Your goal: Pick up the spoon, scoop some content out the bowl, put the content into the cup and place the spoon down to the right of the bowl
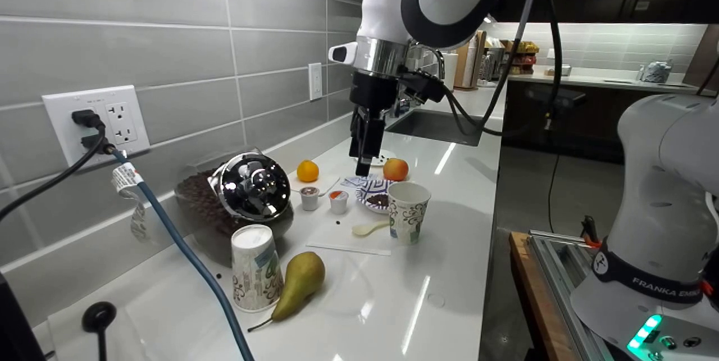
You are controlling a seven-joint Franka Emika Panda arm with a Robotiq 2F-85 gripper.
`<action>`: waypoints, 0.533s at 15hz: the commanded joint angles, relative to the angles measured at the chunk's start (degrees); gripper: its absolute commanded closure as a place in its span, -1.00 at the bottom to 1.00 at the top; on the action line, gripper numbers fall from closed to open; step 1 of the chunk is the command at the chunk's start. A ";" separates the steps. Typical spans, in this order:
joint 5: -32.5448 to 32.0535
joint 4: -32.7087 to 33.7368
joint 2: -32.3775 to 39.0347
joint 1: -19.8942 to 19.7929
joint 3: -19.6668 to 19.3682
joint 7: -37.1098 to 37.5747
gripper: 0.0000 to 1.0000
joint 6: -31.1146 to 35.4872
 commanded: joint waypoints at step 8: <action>-9.09 2.76 12.20 -3.41 2.24 -1.27 -1.00 -6.67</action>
